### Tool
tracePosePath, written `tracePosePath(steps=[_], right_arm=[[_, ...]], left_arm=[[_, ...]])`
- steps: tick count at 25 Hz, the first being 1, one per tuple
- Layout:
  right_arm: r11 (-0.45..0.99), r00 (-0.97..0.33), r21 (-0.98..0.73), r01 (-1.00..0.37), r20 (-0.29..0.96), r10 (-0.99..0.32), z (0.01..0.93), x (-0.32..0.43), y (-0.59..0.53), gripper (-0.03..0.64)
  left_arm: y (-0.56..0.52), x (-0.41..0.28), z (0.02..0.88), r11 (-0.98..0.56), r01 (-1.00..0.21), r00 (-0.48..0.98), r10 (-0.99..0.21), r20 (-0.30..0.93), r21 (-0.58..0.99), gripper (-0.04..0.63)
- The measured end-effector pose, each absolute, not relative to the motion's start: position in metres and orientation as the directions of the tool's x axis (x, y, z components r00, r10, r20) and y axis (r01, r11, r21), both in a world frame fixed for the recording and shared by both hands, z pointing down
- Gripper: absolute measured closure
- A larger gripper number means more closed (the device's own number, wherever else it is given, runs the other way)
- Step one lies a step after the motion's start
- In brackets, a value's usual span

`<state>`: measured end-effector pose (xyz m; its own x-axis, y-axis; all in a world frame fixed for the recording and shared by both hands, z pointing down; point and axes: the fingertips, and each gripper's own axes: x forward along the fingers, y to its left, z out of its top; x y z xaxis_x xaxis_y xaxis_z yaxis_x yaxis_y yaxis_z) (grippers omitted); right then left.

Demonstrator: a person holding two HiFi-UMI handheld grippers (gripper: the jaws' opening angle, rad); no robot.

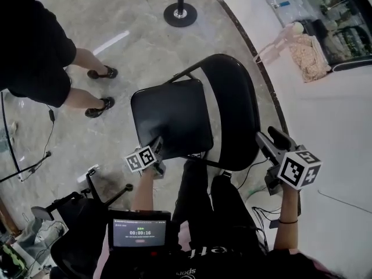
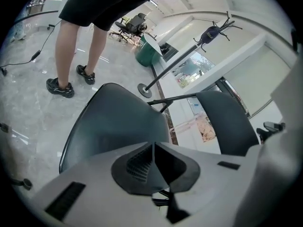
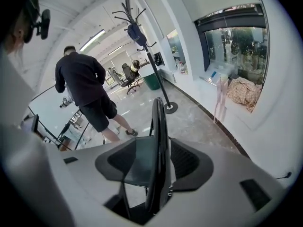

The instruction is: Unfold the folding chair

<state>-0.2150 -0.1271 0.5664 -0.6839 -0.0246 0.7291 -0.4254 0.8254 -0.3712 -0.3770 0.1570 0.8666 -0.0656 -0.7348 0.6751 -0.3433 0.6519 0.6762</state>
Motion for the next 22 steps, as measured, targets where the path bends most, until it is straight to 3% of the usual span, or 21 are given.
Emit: tracePosePath(steps=[4,11,22], right_arm=[[0.825,-0.718,-0.386,-0.413,0.695,-0.034,0.539,-0.219,-0.117,0.405],[0.847,-0.729,-0.374,-0.377,0.685,-0.022,0.518,-0.225,-0.091,0.560],[0.881,-0.709,-0.411,-0.234,0.692,0.135,0.529,-0.204,-0.023,0.586]], left_arm=[[0.149,-0.370,0.842,0.623,-0.343,-0.052,-0.760,0.648,0.703,0.585],[0.119,-0.358,0.787,0.534,-0.432,-0.042,-0.817,0.575,0.727,0.592],[0.104,-0.304,0.702,0.473,-0.537,-0.048,-0.844,0.534,0.698,0.592]])
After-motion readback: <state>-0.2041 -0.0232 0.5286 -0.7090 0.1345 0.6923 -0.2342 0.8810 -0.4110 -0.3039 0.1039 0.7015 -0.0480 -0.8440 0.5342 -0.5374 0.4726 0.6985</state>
